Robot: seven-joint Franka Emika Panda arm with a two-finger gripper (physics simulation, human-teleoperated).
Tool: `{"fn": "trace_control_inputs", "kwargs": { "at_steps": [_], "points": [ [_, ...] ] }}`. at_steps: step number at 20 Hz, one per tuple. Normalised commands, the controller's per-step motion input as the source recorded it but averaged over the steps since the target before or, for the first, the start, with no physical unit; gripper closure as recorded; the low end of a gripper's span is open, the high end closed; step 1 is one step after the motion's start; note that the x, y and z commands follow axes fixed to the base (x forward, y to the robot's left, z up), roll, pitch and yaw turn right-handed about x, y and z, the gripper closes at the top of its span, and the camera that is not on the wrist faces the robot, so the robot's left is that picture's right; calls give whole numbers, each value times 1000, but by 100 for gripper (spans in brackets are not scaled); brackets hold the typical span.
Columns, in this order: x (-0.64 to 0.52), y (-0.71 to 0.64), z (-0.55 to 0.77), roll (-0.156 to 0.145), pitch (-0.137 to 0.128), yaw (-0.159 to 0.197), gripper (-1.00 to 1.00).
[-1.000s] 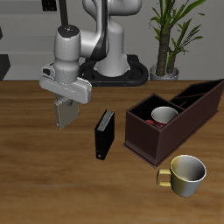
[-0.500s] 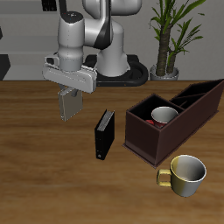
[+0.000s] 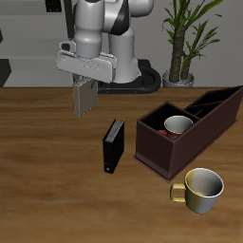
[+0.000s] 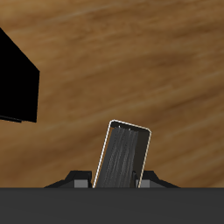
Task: Place the red mug into the left desk caddy's right compartment and place the yellow book into the left desk caddy's back compartment
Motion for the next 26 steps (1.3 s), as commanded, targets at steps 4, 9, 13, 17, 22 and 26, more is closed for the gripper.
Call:
{"fn": "trace_control_inputs", "kwargs": {
  "at_steps": [4, 9, 13, 17, 22, 26],
  "points": [
    [-176, 329, 302, 32, -18, -8, 100],
    [-172, 289, 206, -11, -9, 1, 100],
    [-96, 505, 282, 8, -24, 22, 100],
    [-23, 342, 141, 34, -26, 14, 100],
    [-49, 422, 48, 27, -1, -17, 100],
    [-119, 468, -39, -11, -19, -24, 100]
  ]
}}
